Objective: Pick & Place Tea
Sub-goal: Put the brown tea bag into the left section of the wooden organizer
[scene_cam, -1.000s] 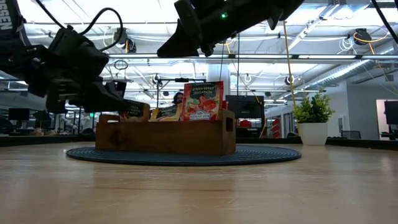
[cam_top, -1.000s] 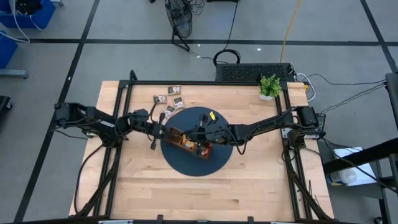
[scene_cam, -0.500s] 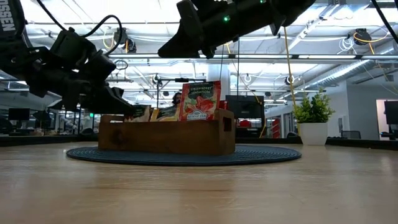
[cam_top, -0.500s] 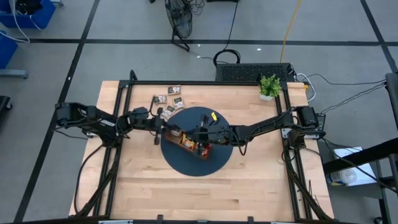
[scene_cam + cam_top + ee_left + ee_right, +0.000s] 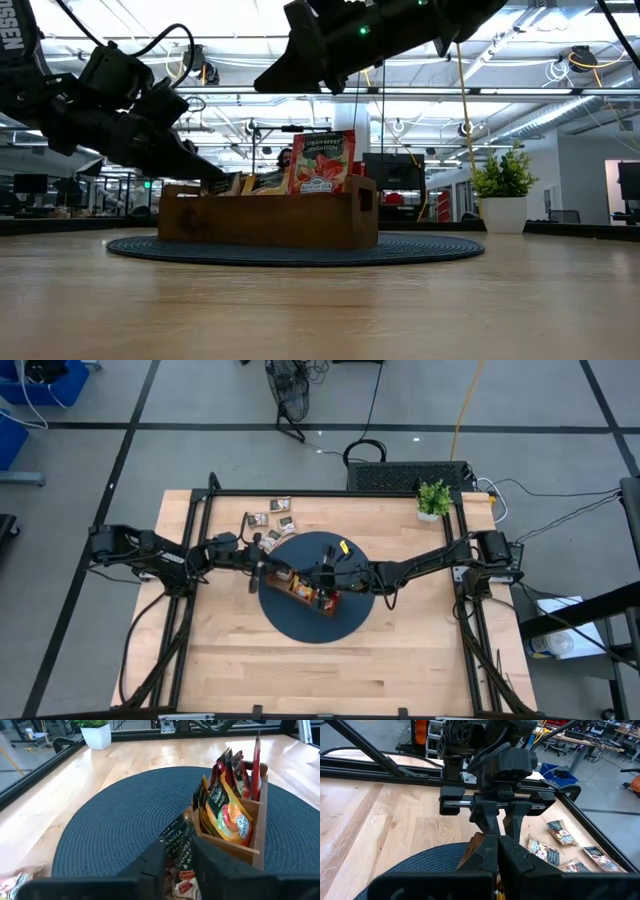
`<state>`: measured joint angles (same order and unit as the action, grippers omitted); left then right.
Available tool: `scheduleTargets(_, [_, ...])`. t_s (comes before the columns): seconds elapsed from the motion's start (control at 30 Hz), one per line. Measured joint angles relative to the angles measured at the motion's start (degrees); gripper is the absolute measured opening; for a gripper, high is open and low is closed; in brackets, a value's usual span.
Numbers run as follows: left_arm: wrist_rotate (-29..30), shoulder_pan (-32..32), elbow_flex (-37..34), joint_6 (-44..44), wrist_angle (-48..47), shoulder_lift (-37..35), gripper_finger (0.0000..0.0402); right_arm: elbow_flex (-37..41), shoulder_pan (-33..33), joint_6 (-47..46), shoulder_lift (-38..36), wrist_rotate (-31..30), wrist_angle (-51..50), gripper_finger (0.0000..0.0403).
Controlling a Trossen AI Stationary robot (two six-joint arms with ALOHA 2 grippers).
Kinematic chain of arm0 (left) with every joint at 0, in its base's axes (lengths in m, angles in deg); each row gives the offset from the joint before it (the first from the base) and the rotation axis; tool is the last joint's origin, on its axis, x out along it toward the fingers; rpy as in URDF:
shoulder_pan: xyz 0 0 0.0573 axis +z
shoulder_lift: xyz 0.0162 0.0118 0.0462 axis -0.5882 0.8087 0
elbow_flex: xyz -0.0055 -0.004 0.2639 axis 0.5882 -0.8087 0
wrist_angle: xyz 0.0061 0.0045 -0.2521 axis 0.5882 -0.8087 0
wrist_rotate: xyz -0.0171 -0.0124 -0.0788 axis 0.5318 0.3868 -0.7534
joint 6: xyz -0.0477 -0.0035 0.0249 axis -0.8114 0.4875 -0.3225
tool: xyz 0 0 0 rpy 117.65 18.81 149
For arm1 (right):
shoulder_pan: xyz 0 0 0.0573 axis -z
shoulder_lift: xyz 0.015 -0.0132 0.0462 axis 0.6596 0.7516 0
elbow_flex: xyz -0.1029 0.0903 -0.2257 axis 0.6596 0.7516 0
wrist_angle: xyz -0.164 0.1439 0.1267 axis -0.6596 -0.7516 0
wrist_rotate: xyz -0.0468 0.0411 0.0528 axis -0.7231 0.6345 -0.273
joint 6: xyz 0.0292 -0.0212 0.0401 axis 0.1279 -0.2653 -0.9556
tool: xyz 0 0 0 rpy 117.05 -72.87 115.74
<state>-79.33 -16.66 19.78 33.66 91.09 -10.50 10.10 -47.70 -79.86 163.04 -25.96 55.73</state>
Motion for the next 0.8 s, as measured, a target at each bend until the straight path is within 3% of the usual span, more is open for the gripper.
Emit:
scheduleTargets(0.23, [1.41,-0.02,0.0,-0.6,3.47,-0.27,0.0161,0.0,-0.02,0.0,0.0,0.02,-0.09,0.0])
scheduleTargets(0.5, [1.87,0.0,0.0,-1.78,6.94,-5.19,0.0204,0.0,-0.02,0.04,0.0,0.02,-1.06,0.0])
scheduleTargets(0.7, [12.13,0.92,0.0,-5.85,4.18,-10.67,0.0224,0.22,0.0,0.95,0.0,-0.11,-2.25,0.0])
scheduleTargets(0.8, [18.91,2.99,1.01,-7.14,-3.49,-13.17,0.0233,2.37,0.01,3.23,-0.07,-0.15,-0.3,0.0])
